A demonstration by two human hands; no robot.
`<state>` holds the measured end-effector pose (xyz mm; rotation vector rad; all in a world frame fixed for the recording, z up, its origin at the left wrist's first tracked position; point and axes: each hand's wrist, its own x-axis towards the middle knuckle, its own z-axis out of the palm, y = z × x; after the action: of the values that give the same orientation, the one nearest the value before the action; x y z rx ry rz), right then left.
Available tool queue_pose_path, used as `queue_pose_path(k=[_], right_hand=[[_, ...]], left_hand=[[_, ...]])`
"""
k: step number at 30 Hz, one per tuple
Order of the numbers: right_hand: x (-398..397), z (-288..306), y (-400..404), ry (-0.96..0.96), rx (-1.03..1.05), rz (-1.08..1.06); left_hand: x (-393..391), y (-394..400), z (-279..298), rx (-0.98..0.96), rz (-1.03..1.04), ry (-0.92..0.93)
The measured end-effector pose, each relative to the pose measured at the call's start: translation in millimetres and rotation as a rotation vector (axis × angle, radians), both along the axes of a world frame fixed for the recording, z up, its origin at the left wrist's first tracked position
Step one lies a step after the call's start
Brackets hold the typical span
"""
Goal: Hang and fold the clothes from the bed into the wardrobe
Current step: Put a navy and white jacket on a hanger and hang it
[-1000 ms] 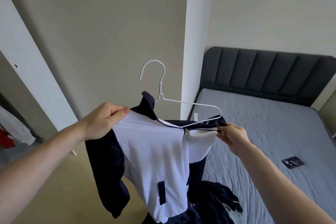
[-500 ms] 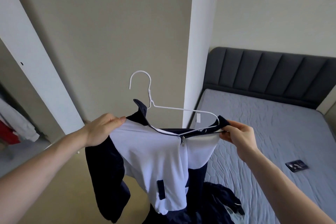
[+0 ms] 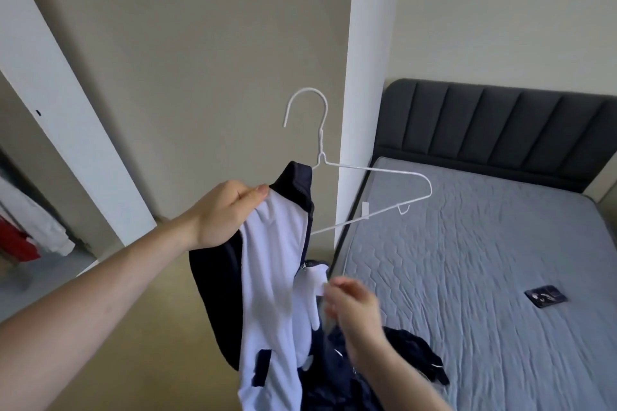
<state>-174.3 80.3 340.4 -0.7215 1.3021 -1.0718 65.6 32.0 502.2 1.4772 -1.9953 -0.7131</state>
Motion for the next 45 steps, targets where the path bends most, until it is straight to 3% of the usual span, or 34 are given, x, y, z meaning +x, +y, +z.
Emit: queue_pose_path(k=[2, 4, 13, 22, 29, 32, 37, 42, 45], right_hand=[[21.7, -8.6, 10.1, -0.070, 0.111, 0.254], [33.4, -11.1, 7.0, -0.092, 0.133, 0.353], [47.0, 8.1, -19.3, -0.094, 0.150, 0.327], [48.4, 12.5, -34.9, -0.031, 0.120, 0.550], [38.0, -4.6, -22.2, 0.013, 0.173, 0.583], [42.8, -7.3, -16.4, 0.016, 0.190, 0.487], [47.3, -14.4, -4.6, -0.081, 0.001, 0.314], [44.3, -17.4, 3.2, 0.053, -0.237, 0.334], [45.8, -18.8, 6.8, 0.049, -0.167, 0.339]], left_hand=[[-5.8, 1.0, 1.1, -0.048, 0.003, -0.022], [-8.0, 3.4, 2.8, -0.087, 0.000, -0.054], [5.0, 21.5, 14.6, -0.077, 0.010, -0.105], [17.3, 23.9, 19.4, -0.043, 0.037, -0.140], [22.0, 19.1, 19.4, -0.036, 0.100, -0.155], [19.2, 20.0, 10.3, -0.005, 0.118, -0.128], [20.3, 24.2, 8.9, 0.039, 0.096, -0.012], [17.7, 19.3, 1.2, -0.096, 0.346, -0.233], [13.5, 11.8, -0.2, -0.174, 0.364, -0.236]])
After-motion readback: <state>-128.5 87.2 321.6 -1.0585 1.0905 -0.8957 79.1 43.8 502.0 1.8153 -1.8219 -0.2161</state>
